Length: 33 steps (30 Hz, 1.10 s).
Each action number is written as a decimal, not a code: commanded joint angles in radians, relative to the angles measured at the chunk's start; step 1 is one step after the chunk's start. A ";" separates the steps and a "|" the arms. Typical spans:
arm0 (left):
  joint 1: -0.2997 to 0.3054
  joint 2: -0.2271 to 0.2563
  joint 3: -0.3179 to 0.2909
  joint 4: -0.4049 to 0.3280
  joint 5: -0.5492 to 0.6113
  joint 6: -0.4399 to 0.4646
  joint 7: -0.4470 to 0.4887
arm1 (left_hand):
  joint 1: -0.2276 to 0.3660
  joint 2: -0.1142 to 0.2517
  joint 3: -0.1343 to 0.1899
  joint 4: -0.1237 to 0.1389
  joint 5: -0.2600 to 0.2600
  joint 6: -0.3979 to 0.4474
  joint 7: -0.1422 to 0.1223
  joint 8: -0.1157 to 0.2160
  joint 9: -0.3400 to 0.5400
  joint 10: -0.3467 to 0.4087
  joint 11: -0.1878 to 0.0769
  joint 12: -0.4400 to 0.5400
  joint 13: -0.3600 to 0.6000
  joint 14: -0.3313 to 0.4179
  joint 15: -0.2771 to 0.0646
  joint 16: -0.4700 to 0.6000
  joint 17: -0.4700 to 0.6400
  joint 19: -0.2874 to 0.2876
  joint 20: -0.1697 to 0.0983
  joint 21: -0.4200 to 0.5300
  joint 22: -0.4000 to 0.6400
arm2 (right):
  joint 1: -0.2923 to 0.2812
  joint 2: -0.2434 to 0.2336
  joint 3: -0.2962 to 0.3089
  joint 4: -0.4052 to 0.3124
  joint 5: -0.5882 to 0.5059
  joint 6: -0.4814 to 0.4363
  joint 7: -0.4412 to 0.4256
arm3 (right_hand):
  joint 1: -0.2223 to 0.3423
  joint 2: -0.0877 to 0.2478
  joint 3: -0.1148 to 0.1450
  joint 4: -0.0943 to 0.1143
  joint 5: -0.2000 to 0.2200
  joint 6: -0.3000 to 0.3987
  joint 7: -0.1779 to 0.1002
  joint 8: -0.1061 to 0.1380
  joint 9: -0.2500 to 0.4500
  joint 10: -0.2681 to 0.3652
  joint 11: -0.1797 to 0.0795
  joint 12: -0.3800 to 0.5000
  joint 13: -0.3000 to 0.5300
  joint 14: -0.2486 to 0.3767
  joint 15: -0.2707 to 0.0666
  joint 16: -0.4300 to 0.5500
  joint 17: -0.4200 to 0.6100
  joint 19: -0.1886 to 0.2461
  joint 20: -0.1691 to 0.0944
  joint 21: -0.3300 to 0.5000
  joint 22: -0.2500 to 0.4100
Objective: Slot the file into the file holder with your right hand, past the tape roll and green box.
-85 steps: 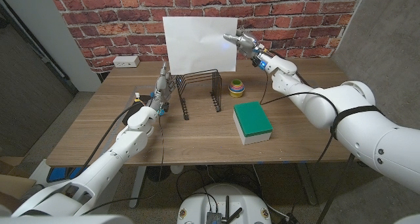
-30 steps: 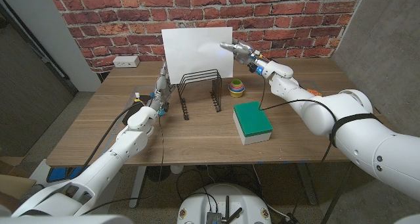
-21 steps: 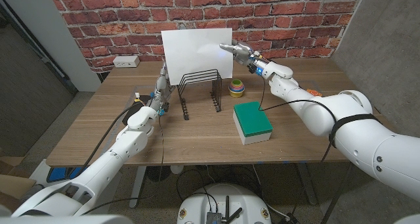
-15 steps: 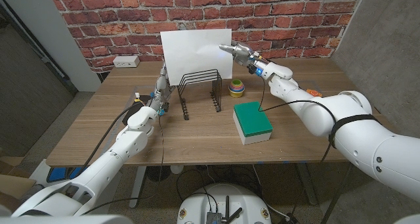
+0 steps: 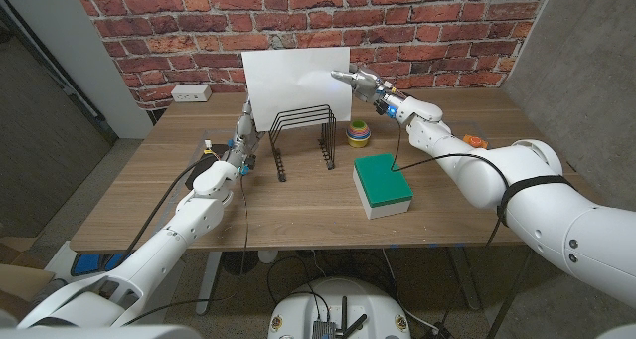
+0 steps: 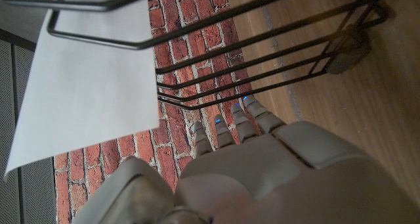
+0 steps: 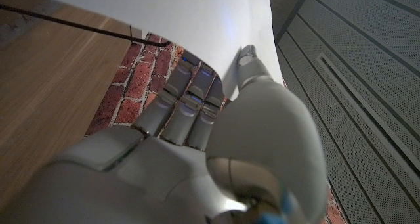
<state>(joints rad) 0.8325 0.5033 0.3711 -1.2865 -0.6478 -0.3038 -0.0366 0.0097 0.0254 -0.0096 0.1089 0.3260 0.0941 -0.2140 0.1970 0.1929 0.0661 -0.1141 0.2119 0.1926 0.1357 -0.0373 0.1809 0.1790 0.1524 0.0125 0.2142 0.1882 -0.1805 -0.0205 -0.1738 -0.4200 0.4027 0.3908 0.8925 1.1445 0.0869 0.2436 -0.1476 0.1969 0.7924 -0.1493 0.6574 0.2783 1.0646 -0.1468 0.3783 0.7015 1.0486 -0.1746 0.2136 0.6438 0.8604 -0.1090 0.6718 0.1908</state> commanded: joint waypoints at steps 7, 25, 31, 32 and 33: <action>0.000 -0.001 0.000 0.002 0.000 -0.001 0.000 | -0.002 0.005 0.006 0.004 0.009 0.003 -0.005 0.002 0.004 0.000 -0.008 0.002 0.005 0.007 -0.002 0.006 0.002 0.004 0.001 0.001 0.004 | -0.011 -0.007 -0.008 0.000 -0.008 -0.016 -0.008 | -0.008 0.007 0.005 -0.001 0.002 0.021 -0.008 0.007 0.001 0.062 -0.064 -0.007 0.002 -0.019 -0.060 -0.003 0.002 -0.019 -0.097 0.007 0.001; 0.000 0.000 0.000 0.001 0.000 -0.001 0.000 | -0.002 0.005 0.006 0.004 0.009 0.002 -0.005 0.002 0.004 0.000 -0.008 0.002 0.005 0.008 -0.004 0.006 0.002 0.005 0.002 0.001 0.004 | -0.020 -0.010 -0.017 0.000 -0.006 -0.017 0.006 | -0.009 0.008 0.004 -0.002 0.002 0.023 -0.013 0.006 -0.002 0.064 -0.064 -0.015 -0.003 -0.037 -0.060 -0.002 0.002 -0.040 -0.096 0.007 0.000; 0.000 -0.001 0.000 0.002 0.000 -0.001 -0.001 | -0.002 0.005 0.006 0.004 0.009 0.003 -0.005 0.002 0.004 -0.001 -0.007 0.002 0.005 0.007 -0.004 0.006 0.002 0.004 0.001 0.001 0.004 | -0.026 -0.013 -0.018 0.000 -0.003 -0.012 0.009 | -0.009 0.008 0.004 -0.002 0.002 0.028 -0.013 0.007 -0.003 0.063 -0.064 -0.018 -0.005 -0.040 -0.060 0.000 0.004 -0.044 -0.096 0.008 -0.001; 0.000 -0.001 0.000 0.002 0.000 -0.001 -0.001 | -0.002 0.005 0.006 0.004 0.009 0.003 -0.005 0.002 0.004 -0.001 -0.007 0.002 0.005 0.007 -0.004 0.006 0.002 0.004 0.001 0.001 0.004 | -0.027 -0.013 -0.016 0.000 -0.002 -0.014 0.010 | -0.010 0.008 0.003 -0.002 0.001 0.027 -0.013 0.006 -0.003 0.062 -0.064 -0.020 -0.006 -0.042 -0.060 0.000 0.005 -0.045 -0.095 0.008 -0.001; 0.000 -0.001 0.000 0.002 0.000 -0.001 -0.001 | -0.002 0.005 0.006 0.004 0.009 0.003 -0.005 0.002 0.004 0.000 -0.007 0.002 0.005 0.007 -0.004 0.006 0.002 0.004 0.001 0.001 0.004 | -0.028 -0.013 -0.016 0.000 -0.001 -0.014 0.010 | -0.010 0.008 0.003 -0.002 0.001 0.028 -0.014 0.006 -0.004 0.063 -0.064 -0.019 -0.004 -0.044 -0.060 0.000 0.005 -0.045 -0.096 0.009 -0.001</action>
<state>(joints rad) 0.8320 0.5028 0.3714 -1.2856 -0.6476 -0.3038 -0.0369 0.0096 0.0254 -0.0095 0.1089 0.3260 0.0941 -0.2140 0.1970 0.1929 0.0662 -0.1141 0.2119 0.1926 0.1357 -0.0373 0.1809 0.1790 0.1524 0.0125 0.2142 0.1882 -0.1998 -0.0298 -0.1888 -0.4200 0.3952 0.3745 0.8960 1.1406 0.0907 0.2417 -0.1480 0.1958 0.8088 -0.1585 0.6574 0.2738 1.0717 -0.1537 0.3626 0.6929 1.0113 -0.1591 0.2136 0.6466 0.8230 -0.0967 0.6718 0.1910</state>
